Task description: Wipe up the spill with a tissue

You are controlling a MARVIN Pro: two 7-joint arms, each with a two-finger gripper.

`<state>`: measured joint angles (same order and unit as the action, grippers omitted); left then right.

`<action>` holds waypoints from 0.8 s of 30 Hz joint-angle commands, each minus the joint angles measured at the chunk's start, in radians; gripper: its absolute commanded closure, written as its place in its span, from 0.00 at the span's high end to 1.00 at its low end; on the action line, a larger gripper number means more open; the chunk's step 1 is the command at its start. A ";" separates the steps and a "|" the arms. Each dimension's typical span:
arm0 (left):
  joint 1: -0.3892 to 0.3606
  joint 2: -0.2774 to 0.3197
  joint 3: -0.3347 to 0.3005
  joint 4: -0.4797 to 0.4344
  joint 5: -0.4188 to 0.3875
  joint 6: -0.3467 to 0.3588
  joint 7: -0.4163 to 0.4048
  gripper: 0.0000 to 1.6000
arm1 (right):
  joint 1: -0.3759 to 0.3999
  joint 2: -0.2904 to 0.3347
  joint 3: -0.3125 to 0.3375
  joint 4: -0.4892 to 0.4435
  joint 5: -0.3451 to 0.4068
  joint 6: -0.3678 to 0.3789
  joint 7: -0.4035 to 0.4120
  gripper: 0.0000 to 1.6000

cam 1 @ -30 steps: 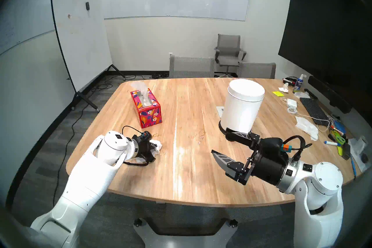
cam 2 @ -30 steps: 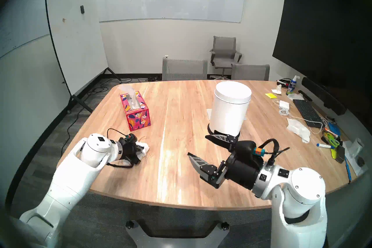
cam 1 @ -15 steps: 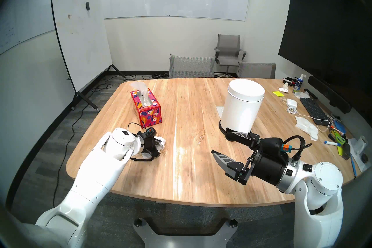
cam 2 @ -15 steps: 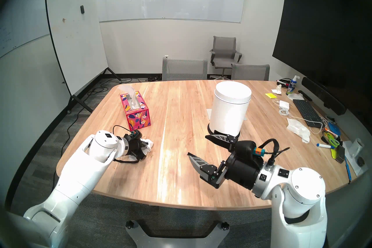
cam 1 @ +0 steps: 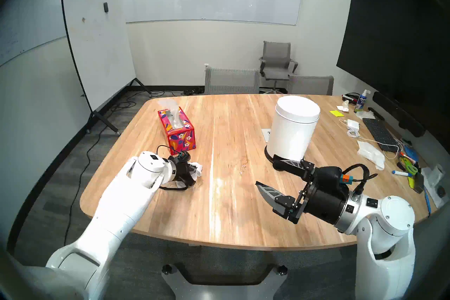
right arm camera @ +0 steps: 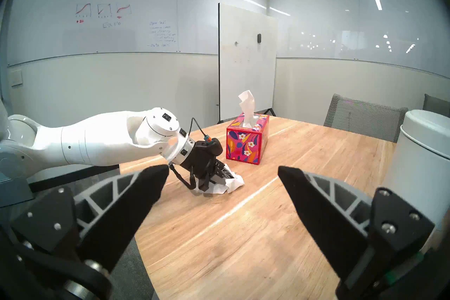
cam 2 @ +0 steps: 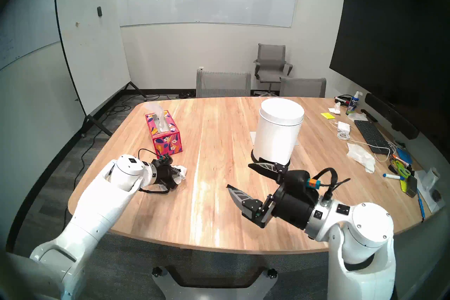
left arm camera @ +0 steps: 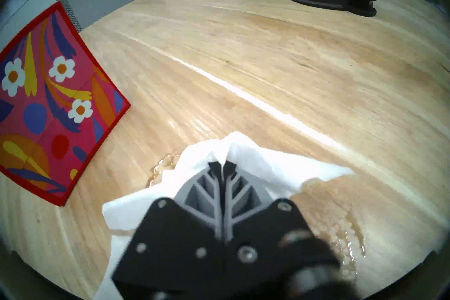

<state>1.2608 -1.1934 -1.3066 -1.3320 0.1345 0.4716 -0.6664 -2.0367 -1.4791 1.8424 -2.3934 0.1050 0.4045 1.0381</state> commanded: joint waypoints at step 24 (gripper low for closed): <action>0.192 0.237 -0.119 -0.175 -0.017 -0.011 -0.178 0.00 | 0.003 0.001 0.002 -0.016 0.003 0.000 0.002 1.00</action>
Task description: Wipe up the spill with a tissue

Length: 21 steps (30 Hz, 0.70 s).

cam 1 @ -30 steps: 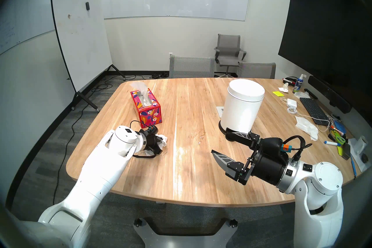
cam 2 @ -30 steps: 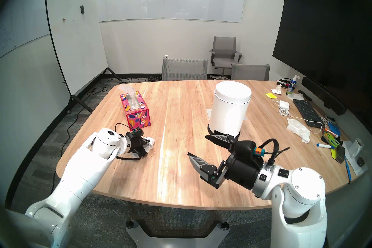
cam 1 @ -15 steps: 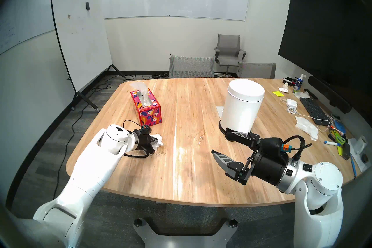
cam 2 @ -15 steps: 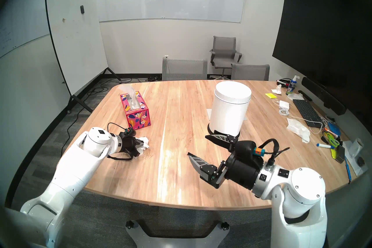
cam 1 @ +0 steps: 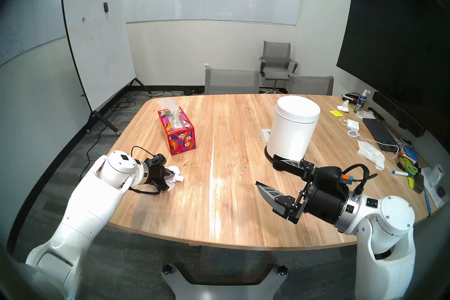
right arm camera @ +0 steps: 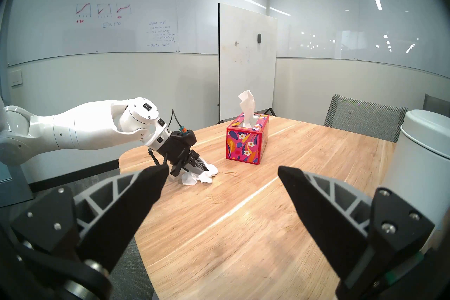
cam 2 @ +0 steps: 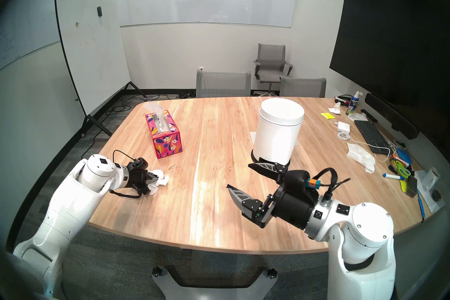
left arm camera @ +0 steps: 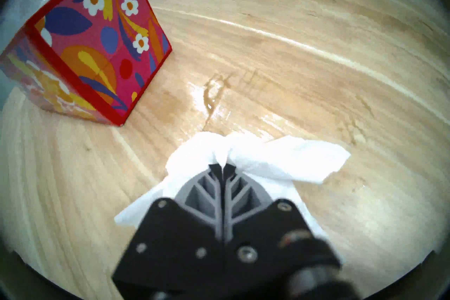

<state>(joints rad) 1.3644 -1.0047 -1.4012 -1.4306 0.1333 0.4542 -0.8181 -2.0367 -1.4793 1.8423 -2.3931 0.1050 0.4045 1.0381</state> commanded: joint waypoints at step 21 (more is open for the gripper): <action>0.139 -0.045 0.043 -0.224 -0.013 0.111 0.029 0.00 | 0.003 0.001 0.002 -0.016 0.003 0.000 0.002 1.00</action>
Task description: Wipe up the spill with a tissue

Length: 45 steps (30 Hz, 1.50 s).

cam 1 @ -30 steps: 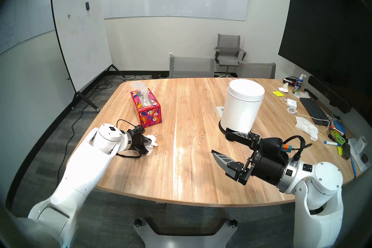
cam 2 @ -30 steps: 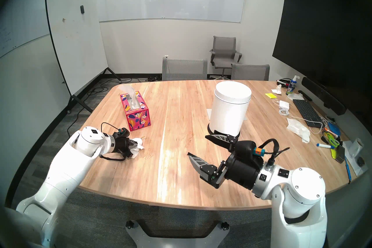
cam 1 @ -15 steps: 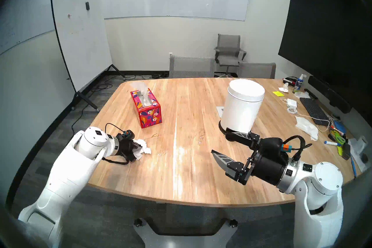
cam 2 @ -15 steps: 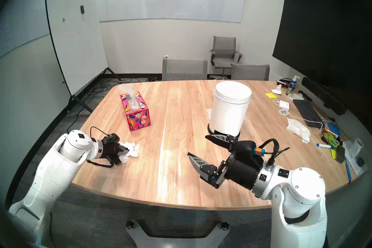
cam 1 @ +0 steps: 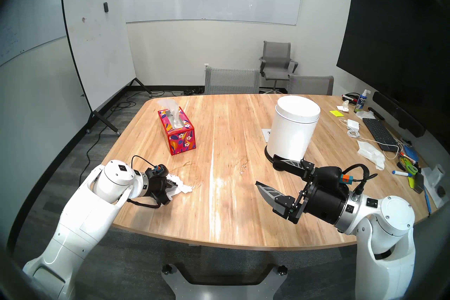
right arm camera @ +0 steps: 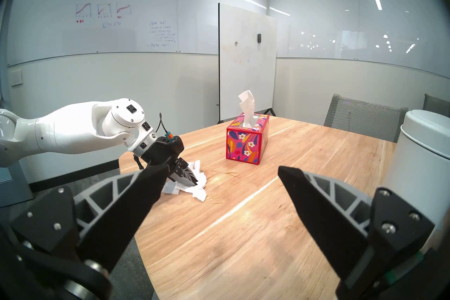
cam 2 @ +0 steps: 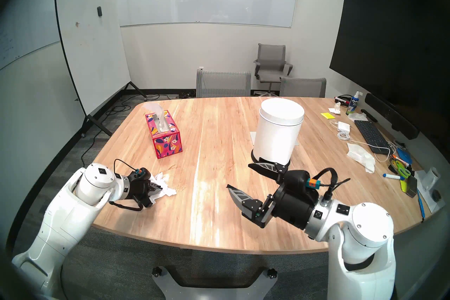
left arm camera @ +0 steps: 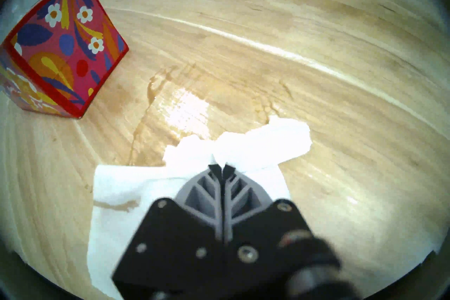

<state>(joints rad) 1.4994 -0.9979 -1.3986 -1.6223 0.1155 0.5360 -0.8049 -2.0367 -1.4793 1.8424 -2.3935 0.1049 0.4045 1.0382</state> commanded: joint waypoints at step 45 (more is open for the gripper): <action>-0.391 -0.227 0.125 0.484 0.051 -0.014 0.179 0.00 | 0.003 0.001 0.002 -0.016 0.003 0.000 0.002 1.00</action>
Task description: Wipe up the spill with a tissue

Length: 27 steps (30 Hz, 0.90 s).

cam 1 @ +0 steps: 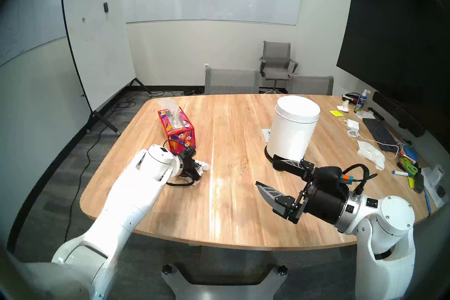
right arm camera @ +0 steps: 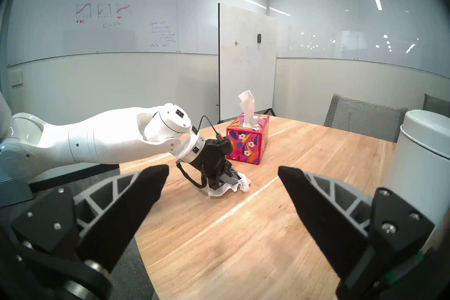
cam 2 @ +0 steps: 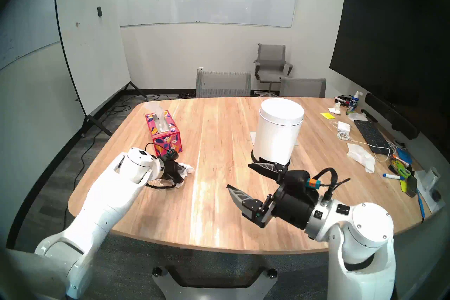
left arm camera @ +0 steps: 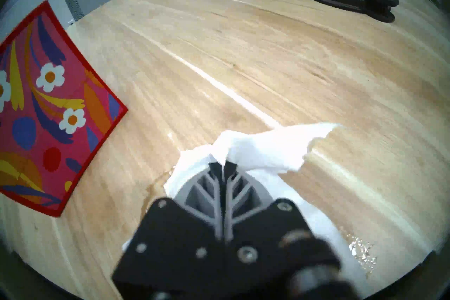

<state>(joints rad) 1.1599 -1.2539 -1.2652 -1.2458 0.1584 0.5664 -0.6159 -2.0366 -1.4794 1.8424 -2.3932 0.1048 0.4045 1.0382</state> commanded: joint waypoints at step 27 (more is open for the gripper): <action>0.190 0.296 -0.109 -0.186 -0.034 -0.088 -0.283 0.00 | 0.003 0.001 0.002 -0.015 0.003 -0.001 0.002 1.00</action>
<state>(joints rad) 1.2482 -1.0376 -1.3404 -1.3304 0.1565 0.4695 -0.8415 -2.0365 -1.4795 1.8423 -2.3931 0.1047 0.4044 1.0382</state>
